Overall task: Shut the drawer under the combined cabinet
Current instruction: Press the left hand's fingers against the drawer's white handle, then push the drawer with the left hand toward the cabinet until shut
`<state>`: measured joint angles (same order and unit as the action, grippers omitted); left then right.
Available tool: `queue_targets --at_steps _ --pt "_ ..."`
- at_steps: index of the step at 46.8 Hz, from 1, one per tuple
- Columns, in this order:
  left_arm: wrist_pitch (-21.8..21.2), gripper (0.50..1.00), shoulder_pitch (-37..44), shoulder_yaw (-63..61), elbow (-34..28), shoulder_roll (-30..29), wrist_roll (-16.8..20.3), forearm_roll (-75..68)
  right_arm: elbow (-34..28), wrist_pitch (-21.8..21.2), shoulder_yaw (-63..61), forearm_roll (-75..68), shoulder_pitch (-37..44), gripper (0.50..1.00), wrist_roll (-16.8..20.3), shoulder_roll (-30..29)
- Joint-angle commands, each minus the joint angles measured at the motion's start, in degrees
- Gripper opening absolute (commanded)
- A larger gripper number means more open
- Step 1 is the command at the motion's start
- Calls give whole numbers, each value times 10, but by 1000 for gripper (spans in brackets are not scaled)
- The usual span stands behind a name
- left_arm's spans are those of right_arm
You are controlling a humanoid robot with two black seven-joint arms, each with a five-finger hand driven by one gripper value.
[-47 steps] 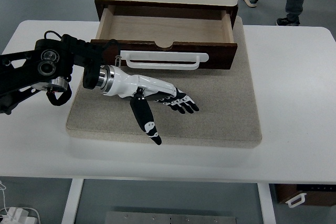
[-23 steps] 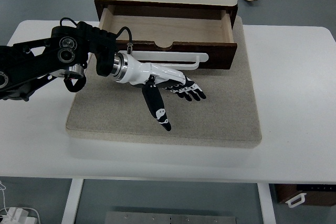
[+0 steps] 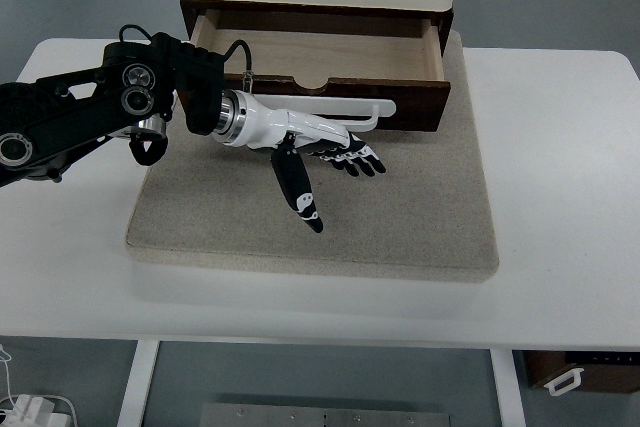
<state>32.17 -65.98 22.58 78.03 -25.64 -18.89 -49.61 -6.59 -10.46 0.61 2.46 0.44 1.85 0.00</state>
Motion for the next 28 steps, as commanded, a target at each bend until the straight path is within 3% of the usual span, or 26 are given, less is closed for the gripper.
queue_targets --at_steps 1,28 --pt "0 1000 -1 1 -10 4 1 0 0 0 0 0 0 952 0 0" --pt "-6 1000 -13 19 -88 40 3 -15 0 0 0 0 0 952 0 0"
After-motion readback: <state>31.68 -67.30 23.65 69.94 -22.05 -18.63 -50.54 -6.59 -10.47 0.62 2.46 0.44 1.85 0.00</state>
